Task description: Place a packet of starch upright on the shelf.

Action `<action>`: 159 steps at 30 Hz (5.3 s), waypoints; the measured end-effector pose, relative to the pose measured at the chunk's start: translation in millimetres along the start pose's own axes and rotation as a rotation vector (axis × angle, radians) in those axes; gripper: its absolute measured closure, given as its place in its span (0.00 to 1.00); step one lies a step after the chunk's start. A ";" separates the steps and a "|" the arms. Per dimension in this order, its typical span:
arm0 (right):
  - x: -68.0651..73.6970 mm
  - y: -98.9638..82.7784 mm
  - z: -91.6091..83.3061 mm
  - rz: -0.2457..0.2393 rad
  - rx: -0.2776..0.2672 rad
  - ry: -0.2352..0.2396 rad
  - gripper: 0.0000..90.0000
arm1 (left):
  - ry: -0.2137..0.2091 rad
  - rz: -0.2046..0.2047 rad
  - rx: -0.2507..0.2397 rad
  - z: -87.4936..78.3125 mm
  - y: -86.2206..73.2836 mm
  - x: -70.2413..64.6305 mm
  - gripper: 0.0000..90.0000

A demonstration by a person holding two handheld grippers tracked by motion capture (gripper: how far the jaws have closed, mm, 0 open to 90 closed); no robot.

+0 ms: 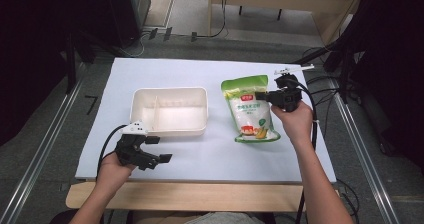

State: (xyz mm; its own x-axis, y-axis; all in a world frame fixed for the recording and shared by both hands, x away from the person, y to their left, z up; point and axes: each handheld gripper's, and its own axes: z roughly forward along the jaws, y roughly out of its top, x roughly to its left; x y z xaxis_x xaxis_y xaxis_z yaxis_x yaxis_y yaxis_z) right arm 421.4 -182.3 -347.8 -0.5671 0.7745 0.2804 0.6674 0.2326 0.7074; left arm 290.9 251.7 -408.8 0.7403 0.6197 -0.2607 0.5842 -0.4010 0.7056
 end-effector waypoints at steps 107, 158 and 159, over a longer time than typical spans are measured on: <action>201.4 146.8 109.8 -0.234 0.037 0.192 1.00 | -0.020 -0.010 -0.021 -0.8 0.3 -0.5 0.18; 78.2 61.6 117.5 -0.136 0.054 0.184 0.53 | -0.014 -0.030 0.019 6.5 -0.9 2.9 0.18; 77.6 60.1 115.5 -0.136 0.057 0.184 0.53 | -0.012 -0.031 0.021 6.5 -0.9 3.0 0.18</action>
State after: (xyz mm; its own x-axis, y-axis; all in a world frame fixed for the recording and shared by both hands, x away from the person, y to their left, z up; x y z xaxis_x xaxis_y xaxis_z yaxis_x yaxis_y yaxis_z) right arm 473.2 -40.2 -358.4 -0.7286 0.6149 0.3017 0.6019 0.3645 0.7105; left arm 294.7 249.6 -414.5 0.7257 0.6238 -0.2902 0.6135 -0.3957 0.6834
